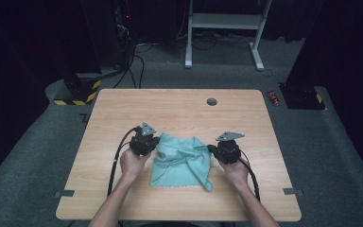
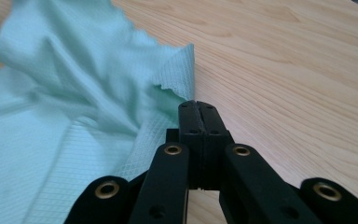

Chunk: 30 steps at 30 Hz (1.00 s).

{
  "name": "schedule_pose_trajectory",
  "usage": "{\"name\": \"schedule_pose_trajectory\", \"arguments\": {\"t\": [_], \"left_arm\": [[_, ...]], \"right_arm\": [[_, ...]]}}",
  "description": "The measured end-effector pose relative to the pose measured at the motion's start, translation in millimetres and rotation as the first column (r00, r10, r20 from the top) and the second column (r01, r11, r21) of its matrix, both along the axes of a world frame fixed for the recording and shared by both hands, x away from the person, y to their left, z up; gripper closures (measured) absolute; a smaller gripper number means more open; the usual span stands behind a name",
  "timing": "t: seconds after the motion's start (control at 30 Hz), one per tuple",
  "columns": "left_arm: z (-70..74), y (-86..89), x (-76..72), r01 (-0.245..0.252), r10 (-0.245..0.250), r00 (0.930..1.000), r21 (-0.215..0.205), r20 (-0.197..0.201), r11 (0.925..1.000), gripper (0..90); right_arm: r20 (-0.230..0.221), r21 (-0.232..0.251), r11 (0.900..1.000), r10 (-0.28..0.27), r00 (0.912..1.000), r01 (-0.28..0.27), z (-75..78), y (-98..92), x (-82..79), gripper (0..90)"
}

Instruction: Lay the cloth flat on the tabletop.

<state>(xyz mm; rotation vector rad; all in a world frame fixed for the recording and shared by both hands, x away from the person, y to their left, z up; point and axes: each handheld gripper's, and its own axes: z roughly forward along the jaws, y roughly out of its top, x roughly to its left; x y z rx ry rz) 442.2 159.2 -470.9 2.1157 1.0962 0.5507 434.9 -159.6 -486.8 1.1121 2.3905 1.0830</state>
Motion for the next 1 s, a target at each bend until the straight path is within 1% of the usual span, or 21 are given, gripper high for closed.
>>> {"name": "schedule_pose_trajectory", "arguments": {"t": [0.07,0.13,0.17,0.2,0.23,0.3,0.33,0.37,0.47,0.53,0.6,0.63,0.7,0.77,0.83,0.87,0.9,0.97,1.0], "left_arm": [[-6.1,-2.9,9.9,-0.006,0.006,0.9997,0.011,-0.025,0.9999,89.4],[-15.1,-6.1,17.7,-0.013,0.014,0.9988,0.018,-0.047,0.9998,89.3],[-18.1,-7.0,19.4,-0.016,0.017,0.9986,0.021,-0.051,0.9996,89.3],[-21.5,-7.9,21.0,-0.017,0.018,0.9981,0.026,-0.059,0.9995,89.3],[-24.3,-8.6,22.0,-0.017,0.018,0.9977,0.029,-0.065,0.9994,89.2],[-26.9,-9.5,23.0,-0.016,0.018,0.9972,0.03,-0.072,0.9994,89.1],[-27.0,-9.3,23.6,-0.017,0.019,0.9974,0.027,-0.07,0.9995,89.1],[-26.9,-9.2,24.1,-0.023,0.024,0.9978,0.015,-0.062,0.9996,89.1],[-26.5,-8.2,25.5,-0.033,0.033,0.9977,-0.008,-0.06,0.9994,89.1],[-27.7,-7.7,26.1,-0.036,0.035,0.9972,-0.008,-0.067,0.9993,89.1],[-28.7,-6.9,27.2,-0.034,0.033,0.9968,-0.008,-0.072,0.9994,89.0],[-28.8,-6.5,27.6,-0.033,0.033,0.9969,-0.007,-0.071,0.9994,89.0],[-29.4,-5.8,28.2,-0.033,0.033,0.9968,-0.008,-0.072,0.9994,89.0],[-29.9,-5.9,28.2,-0.033,0.032,0.9968,-0.008,-0.073,0.9994,89.0],[-29.3,-5.3,28.3,-0.034,0.033,0.997,-0.018,-0.069,0.9992,89.1],[-28.6,-4.9,28.5,-0.038,0.036,0.9975,-0.028,-0.061,0.9989,89.1],[-27.4,-4.0,28.8,-0.045,0.043,0.9977,-0.04,-0.053,0.9982,89.1],[-25.7,-2.7,29.6,-0.052,0.05,0.9978,-0.048,-0.044,0.9975,89.1],[-24.8,-2.4,31.0,-0.056,0.054,0.9975,-0.046,-0.045,0.9974,89.1]], "right_arm": [[-0.026,-0.01,1.0,-0.029,0.9992,0.029,-5.5,-2.3,4.5,89.9],[-0.042,-0.035,0.998,-0.047,0.998,0.046,-11.6,-2.1,7.8,89.7],[-0.036,-0.054,0.997,-0.048,0.9982,0.046,-13.4,-0.4,8.1,89.4],[-0.034,-0.06,0.997,-0.049,0.9982,0.047,-13.4,0.9,7.8,87.9],[-0.025,-0.057,0.997,-0.053,0.9982,0.052,-12.6,2.1,7.2,84.5],[-0.003,-0.037,0.998,-0.049,0.9988,0.049,-8.6,3.4,7.7,79.4],[0.016,-0.029,0.999,-0.042,0.999,0.042,-6.5,4.8,8.5,78.4],[0.017,-0.019,0.999,-0.039,0.9991,0.039,-4.7,7.0,9.1,76.7],[0.024,-0.042,0.999,-0.013,0.9996,0.014,-4.9,17.8,14.7,70.3],[0.023,-0.054,0.999,-0.007,0.9997,0.008,-8.0,25.4,17.8,68.7],[0.006,-0.073,0.997,-0.002,1.0,0.003,-13.0,31.0,21.5,67.4],[-0.002,-0.091,0.996,-0.005,1.0,0.005,-16.5,33.2,24.0,67.5],[-0.012,-0.109,0.994,-0.012,0.9999,0.01,-20.3,34.3,27.6,70.0],[-0.02,-0.125,0.992,-0.02,0.9996,0.017,-22.5,33.8,30.3,77.4],[-0.02,-0.14,0.99,-0.02,0.9996,0.017,-24.3,32.4,32.5,87.6],[-0.019,-0.142,0.99,-0.021,0.9996,0.018,-24.3,31.5,33.1,90.0],[-0.023,-0.146,0.989,-0.025,0.9994,0.022,-23.6,31.2,33.5,90.0],[0.003,-0.159,0.987,-0.022,0.9998,0.022,-19.9,31.2,33.2,90.0],[0.018,-0.147,0.989,-0.024,0.9996,0.026,-17.0,30.3,33.1,90.0]]}}
